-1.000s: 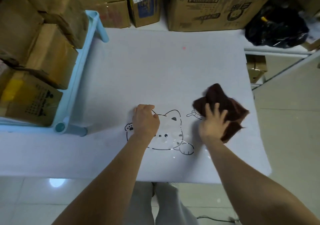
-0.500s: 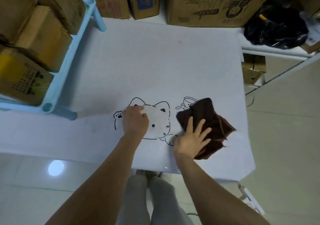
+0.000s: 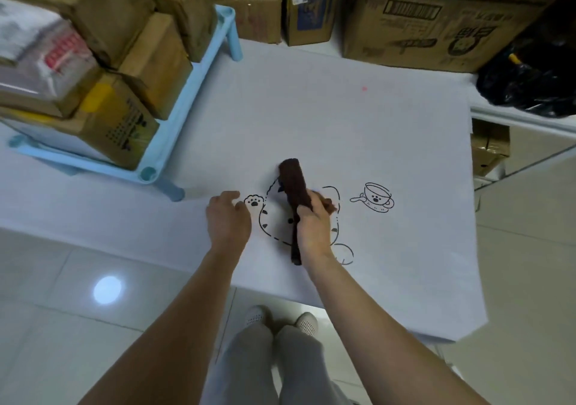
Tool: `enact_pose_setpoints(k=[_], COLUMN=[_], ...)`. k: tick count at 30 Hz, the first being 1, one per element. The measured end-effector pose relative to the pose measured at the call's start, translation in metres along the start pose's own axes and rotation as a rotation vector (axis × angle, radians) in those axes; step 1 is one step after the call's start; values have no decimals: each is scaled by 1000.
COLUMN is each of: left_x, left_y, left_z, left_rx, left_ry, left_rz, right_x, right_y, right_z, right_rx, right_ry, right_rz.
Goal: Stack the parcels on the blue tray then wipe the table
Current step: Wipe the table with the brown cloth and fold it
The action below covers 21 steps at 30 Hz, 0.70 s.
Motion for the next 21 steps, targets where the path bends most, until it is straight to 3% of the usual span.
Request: enact_pose_setpoints(k=[2,3,5,8,10,15,18,21], left_x=[28,38,53,51,26,-78,-88,-54], left_y=[7,8,9,2,-5,-30,-29,-10], left_z=[7,7,1,-16,-30,-37,-26,18], left_rx=[20,24,1,-171,-343,-473,-487,-331], left_ry=[-35,-47,-47,67,254,549,613,627], left_rz=[-109,-159,-235,-255,-153,393,387,255], right_x=[-15,-18,-14,26,50,55,55,57], right_y=[-4,-9,-12,10,21,46,63,82], right_z=[-7,-11,-17,-15,-1,25,30,28], right_rx=[-272,-391,-456,-250,-61,196,252,215], right_ry=[344,394,341,91,-161,-747,-1024,-1098], right_rz=[118,177,205,-128,-324,-344,-322,-292])
Point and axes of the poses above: each hand's wrist, its own y-axis towards the middle knuckle, its own x-axis out of the back of the hand, z = x × y, the point moved 9 cm from there along y, towards the middle knuckle, and after that the axes turned 1 degree about -x, right-handed, at the moved point
